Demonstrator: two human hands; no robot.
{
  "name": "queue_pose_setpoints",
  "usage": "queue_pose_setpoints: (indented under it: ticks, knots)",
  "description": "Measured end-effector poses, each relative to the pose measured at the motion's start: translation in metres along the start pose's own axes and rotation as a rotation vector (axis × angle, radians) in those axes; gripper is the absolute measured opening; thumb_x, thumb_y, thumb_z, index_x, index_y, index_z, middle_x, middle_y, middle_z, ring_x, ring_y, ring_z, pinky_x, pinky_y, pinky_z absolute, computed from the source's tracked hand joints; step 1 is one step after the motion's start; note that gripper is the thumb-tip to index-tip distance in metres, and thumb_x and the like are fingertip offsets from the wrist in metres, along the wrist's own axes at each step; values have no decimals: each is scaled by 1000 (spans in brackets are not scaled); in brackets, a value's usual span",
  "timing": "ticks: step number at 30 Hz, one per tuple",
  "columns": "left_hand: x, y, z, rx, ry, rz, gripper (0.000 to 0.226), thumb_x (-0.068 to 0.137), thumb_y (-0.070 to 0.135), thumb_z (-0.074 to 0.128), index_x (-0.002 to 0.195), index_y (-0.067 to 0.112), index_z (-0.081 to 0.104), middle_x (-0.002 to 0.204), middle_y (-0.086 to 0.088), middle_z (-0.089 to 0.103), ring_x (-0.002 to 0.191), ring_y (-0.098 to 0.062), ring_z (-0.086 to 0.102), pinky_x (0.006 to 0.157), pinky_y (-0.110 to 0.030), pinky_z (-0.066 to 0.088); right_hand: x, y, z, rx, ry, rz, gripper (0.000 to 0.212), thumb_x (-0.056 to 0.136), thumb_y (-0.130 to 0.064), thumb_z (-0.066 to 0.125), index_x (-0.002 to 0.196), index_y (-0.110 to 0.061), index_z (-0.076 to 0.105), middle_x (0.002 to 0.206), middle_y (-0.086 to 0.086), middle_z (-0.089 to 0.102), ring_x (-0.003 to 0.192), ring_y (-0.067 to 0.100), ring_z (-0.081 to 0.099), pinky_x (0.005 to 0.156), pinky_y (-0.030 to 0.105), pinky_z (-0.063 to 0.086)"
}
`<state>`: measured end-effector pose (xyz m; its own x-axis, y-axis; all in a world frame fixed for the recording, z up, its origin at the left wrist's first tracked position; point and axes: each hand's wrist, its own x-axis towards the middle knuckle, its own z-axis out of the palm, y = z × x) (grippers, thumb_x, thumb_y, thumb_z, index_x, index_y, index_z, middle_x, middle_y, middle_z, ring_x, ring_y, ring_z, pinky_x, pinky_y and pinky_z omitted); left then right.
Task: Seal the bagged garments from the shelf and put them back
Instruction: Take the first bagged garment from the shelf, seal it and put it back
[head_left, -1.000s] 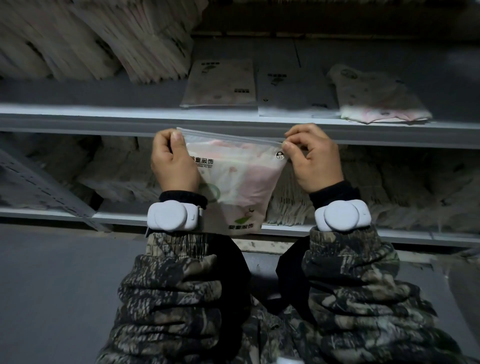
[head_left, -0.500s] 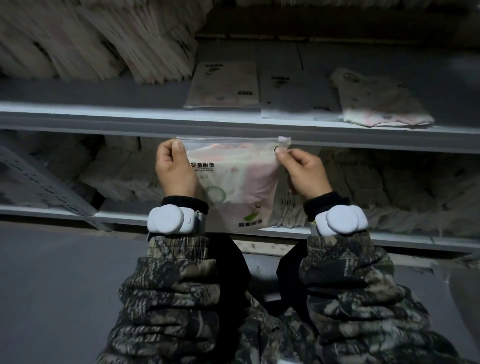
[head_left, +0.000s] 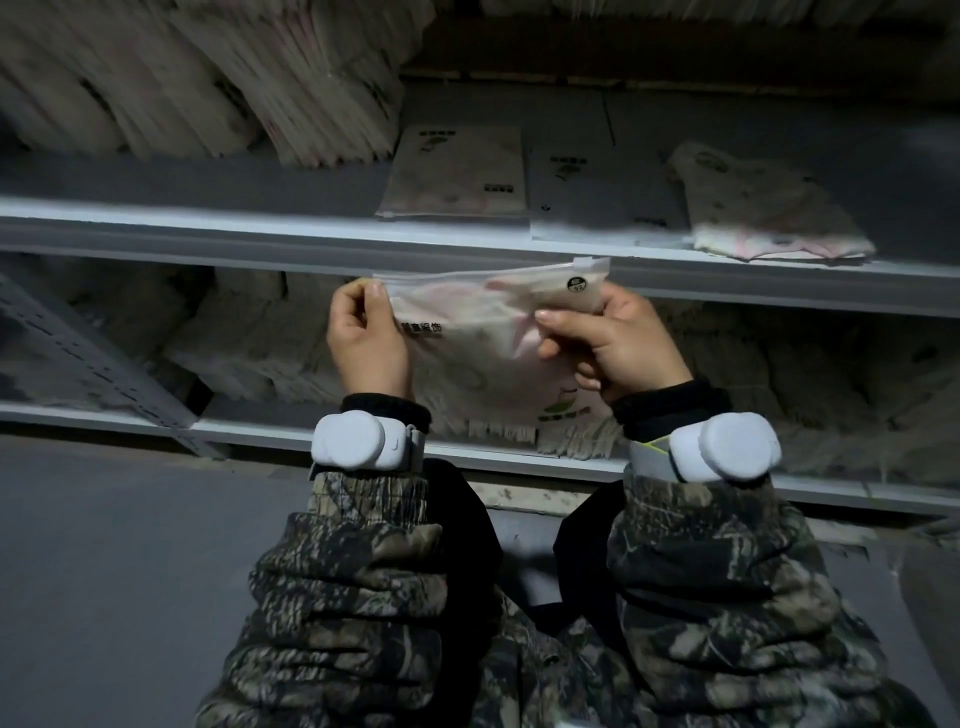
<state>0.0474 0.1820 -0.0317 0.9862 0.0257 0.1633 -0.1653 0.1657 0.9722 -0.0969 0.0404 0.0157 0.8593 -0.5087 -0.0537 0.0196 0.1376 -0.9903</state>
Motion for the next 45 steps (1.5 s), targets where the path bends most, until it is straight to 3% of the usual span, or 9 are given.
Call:
queue_pose_setpoints:
  ticks: [5,10,14,20,23,27,34,40,45]
  knots:
    - [-2,3,-2,-113,-195,-480,43,89,61,44,85,23,64,72,-2,64,69,-22,59,62,-31,45,-7,-12,11,-47,0,-270,22,74,6,73,72,-3,52,48,3,63,35,12,53,33,17,35]
    - [-9,19,-3,-259,-490,-734,57,97,54,32,116,9,61,102,-19,64,92,-35,62,79,-52,56,-7,-17,9,-152,14,-444,29,62,5,78,69,12,51,60,19,58,51,23,57,47,34,47]
    - [-8,36,-7,-407,-561,-699,56,96,47,29,103,5,66,99,-23,68,91,-41,66,71,-42,58,-10,-21,8,-307,29,-545,21,62,11,78,67,3,59,64,10,58,61,16,52,56,26,41]
    - [-5,41,-13,-621,-601,-621,46,83,12,27,55,11,63,70,-6,69,71,-22,69,73,-35,58,-11,-18,4,-354,41,-553,27,69,7,77,87,-10,69,78,-1,66,74,7,59,68,18,49]
    - [-1,38,-15,-657,-671,-574,39,70,10,35,82,6,72,90,-11,71,88,-24,68,80,-37,57,-10,-14,0,-402,38,-545,41,67,20,65,94,-12,69,85,-5,68,82,2,62,76,15,49]
    - [9,29,-14,-618,-760,-490,66,74,2,34,140,4,40,143,-21,43,129,-38,44,104,-48,40,-8,-9,-2,-441,-27,-502,56,64,21,47,104,-13,67,97,-3,68,93,-3,62,84,11,47]
    - [20,21,-12,-401,-666,-325,63,75,-8,41,137,0,39,136,-23,49,119,-37,53,101,-46,45,8,8,-16,-391,-178,-285,69,66,-29,68,131,-25,47,139,-8,48,134,1,39,110,11,30]
    - [18,24,-8,-159,-783,-238,73,76,-4,56,144,14,34,134,-10,54,122,-29,53,103,-48,44,22,26,-8,-441,102,-338,69,82,2,66,143,-10,35,144,-7,36,130,-6,30,106,-1,22]
    - [28,26,-8,21,-904,-181,88,72,-11,60,144,32,33,136,-1,53,124,-24,53,97,-50,48,39,40,4,-376,208,-353,78,78,7,65,145,-13,30,148,-5,34,142,11,30,120,33,24]
